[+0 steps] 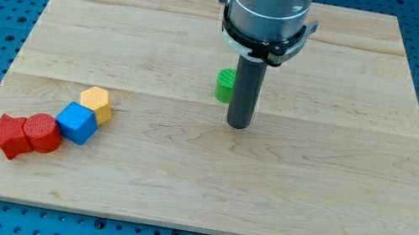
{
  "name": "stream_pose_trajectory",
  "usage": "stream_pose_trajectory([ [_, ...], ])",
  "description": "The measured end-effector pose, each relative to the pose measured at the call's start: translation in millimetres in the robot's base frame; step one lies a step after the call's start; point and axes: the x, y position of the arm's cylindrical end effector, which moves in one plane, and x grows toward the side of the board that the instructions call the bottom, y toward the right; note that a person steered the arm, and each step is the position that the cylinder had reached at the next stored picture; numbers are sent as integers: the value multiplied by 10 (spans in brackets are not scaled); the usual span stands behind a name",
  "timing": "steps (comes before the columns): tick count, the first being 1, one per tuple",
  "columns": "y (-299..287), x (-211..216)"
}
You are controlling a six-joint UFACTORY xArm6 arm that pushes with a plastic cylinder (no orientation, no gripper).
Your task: Place the green circle left to the green star
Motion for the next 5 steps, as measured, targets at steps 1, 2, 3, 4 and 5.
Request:
stream_pose_trajectory([
  [1, -4, 0],
  [2, -106, 0],
  [3, -185, -5],
  [4, -183, -124],
  [5, -177, -318],
])
